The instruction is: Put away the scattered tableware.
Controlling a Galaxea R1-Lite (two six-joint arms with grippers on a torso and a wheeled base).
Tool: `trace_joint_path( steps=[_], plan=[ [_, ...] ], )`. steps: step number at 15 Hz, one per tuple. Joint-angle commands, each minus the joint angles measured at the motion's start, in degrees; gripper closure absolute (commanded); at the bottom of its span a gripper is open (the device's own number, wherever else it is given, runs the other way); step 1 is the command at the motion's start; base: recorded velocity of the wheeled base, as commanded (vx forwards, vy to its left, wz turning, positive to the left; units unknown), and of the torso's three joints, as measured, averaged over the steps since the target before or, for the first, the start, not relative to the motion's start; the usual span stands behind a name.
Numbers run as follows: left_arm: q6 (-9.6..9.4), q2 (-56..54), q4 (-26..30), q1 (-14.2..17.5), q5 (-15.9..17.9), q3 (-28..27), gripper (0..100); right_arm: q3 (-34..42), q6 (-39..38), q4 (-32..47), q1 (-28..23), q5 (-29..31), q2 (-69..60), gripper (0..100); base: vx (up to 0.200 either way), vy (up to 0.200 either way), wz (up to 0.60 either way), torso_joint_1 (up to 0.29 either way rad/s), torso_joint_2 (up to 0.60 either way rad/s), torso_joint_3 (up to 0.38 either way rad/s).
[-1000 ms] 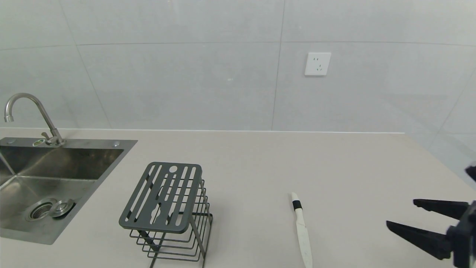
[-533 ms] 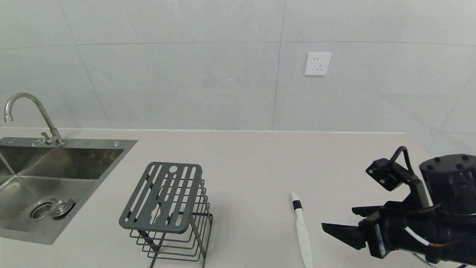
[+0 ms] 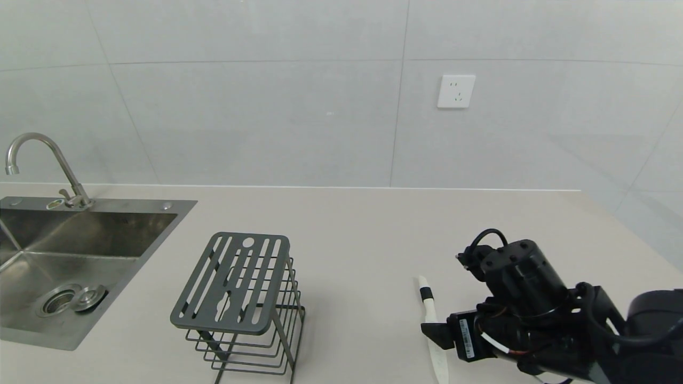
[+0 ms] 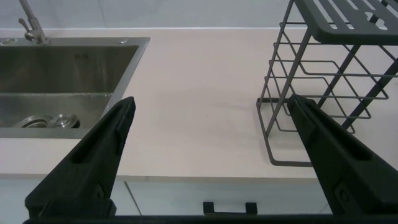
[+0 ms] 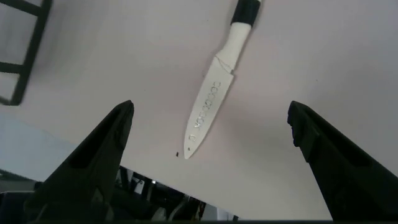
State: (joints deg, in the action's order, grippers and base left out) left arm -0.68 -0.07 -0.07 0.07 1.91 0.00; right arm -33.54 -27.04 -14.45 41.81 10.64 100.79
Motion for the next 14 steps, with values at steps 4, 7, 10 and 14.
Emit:
trace_joint_path(
  steps=[4,7,10,14],
  plan=[
    [-0.02,0.1,0.0,0.0,0.0,0.0,0,-2.9,-0.4,0.1,3.5,4.7,10.3,0,0.0,0.0,0.0,0.0,0.0,0.0],
    [-0.02,0.1,0.0,0.0,0.0,0.0,0,-4.7,-0.6,0.1,3.7,6.5,13.3,0,0.0,0.0,0.0,0.0,0.0,0.0],
    [-0.02,0.1,0.0,0.0,0.0,0.0,0,-5.5,-0.4,0.0,2.6,8.3,16.4,0,0.0,0.0,0.0,0.0,0.0,0.0],
    [-0.02,0.1,0.0,-0.1,0.0,0.0,0,-7.8,0.0,0.0,1.4,8.7,17.9,0,0.0,0.0,0.0,0.0,0.0,0.0]
  ],
)
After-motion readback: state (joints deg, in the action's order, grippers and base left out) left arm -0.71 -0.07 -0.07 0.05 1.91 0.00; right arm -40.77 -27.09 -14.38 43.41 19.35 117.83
